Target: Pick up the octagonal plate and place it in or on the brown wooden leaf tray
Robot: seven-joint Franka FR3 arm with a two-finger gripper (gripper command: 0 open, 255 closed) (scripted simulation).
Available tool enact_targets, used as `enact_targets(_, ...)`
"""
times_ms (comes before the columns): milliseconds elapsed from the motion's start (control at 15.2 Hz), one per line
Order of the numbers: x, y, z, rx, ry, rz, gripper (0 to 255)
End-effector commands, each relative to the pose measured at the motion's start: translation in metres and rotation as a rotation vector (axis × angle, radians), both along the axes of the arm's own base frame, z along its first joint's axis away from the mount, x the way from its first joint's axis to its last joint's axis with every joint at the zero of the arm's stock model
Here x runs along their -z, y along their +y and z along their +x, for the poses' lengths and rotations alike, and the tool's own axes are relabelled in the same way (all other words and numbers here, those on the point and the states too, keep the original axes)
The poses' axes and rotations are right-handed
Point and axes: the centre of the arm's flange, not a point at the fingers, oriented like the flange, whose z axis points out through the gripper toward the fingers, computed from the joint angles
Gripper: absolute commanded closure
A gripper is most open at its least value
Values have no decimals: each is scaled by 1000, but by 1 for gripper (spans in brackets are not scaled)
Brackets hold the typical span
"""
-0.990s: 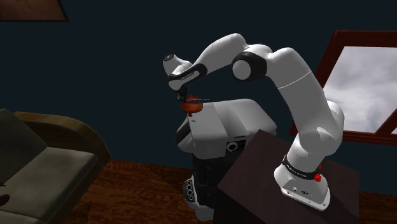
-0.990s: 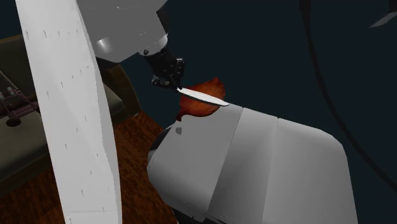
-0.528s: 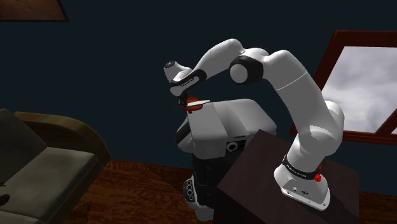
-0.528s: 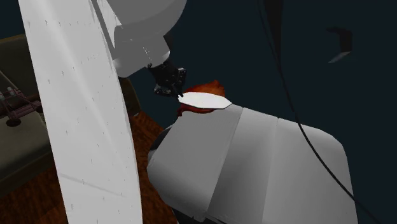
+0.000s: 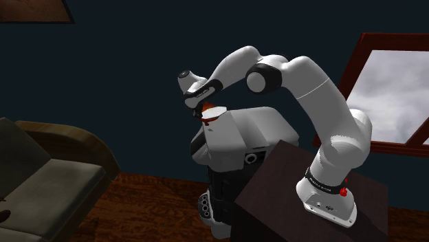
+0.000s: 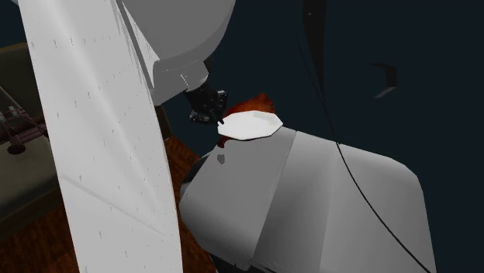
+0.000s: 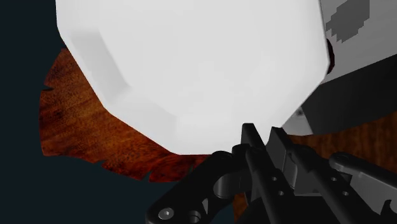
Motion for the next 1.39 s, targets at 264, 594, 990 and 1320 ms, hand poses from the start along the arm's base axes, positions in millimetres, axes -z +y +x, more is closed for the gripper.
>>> enact_targets(264, 3, -3, 0, 2, 3, -1, 0)
enact_targets(594, -11, 2, -1, 2, 3, -1, 0)
enact_targets(990, -46, 14, -1, 2, 3, -1, 0)
enact_targets(1320, -46, 14, -1, 2, 3, -1, 0)
